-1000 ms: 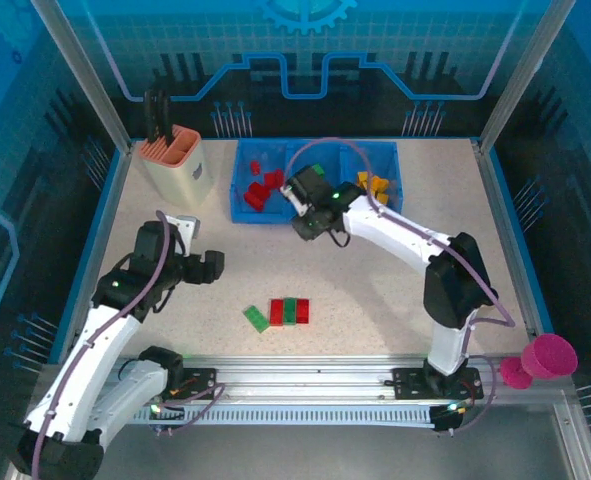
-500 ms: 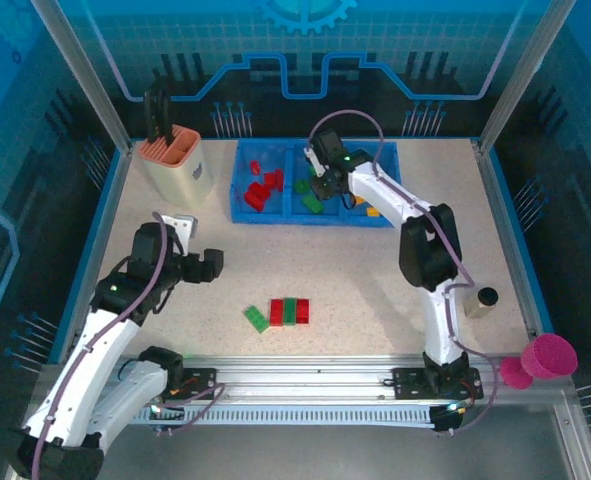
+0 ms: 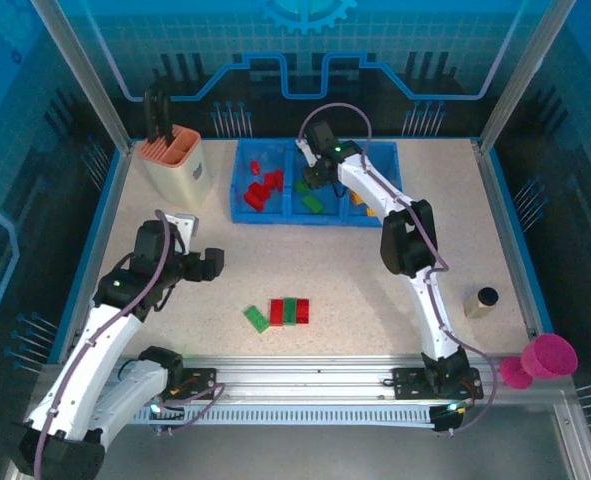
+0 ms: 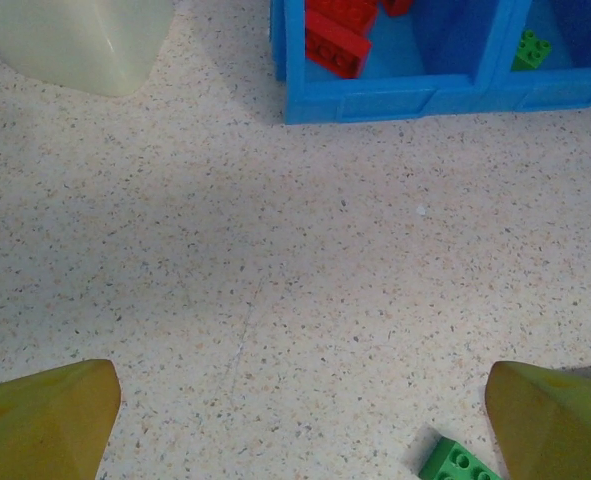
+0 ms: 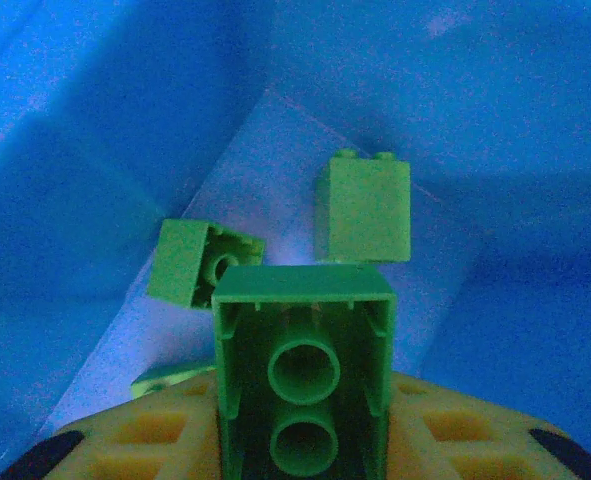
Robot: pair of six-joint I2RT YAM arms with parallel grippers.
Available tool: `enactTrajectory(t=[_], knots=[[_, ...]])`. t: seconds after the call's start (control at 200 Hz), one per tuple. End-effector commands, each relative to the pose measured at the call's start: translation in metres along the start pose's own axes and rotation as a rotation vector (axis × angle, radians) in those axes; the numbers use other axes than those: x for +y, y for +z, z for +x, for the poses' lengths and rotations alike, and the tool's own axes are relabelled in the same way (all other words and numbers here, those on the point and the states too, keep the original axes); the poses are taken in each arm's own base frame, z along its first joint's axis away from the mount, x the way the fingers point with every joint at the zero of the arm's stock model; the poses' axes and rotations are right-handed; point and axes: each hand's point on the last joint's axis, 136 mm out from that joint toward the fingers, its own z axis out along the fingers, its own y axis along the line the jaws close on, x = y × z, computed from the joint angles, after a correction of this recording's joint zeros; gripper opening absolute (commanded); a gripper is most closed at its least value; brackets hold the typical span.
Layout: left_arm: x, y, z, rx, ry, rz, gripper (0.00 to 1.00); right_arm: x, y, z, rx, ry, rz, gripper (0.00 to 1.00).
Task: Sort the legos into containers by color
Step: Place the lego in the container.
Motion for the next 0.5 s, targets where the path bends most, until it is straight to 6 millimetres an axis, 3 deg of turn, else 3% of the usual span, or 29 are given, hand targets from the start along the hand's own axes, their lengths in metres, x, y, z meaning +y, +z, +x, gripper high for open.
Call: enactTrajectory(t=[0.0,0.16,0.26,0.445,0.495], knots=[[0.001,-0.001,-0.002,-0.014,0.005,0.002,0.96,-0.005,0.006,0.008,0.041,0.006,-0.019,0.43],[0.002,0.003,-0.003,0.002,-0.002,0.002,0.97,-0.004,0.006,0.008,0.043,0.001,-0.025,0.47],[0.003,0.004,-0.002,0.009,-0.007,0.003,0.98,-0.004,-0.004,0.003,0.025,0.005,-0.036,0.47],[0.003,0.003,-0.003,0.003,-0.013,0.006,0.99,0.003,-0.050,-0.008,-0.032,0.009,-0.053,0.50],[0.004,0.002,-0.004,-0.001,-0.015,0.005,0.99,0.006,-0.075,-0.012,-0.064,0.019,-0.057,0.51]])
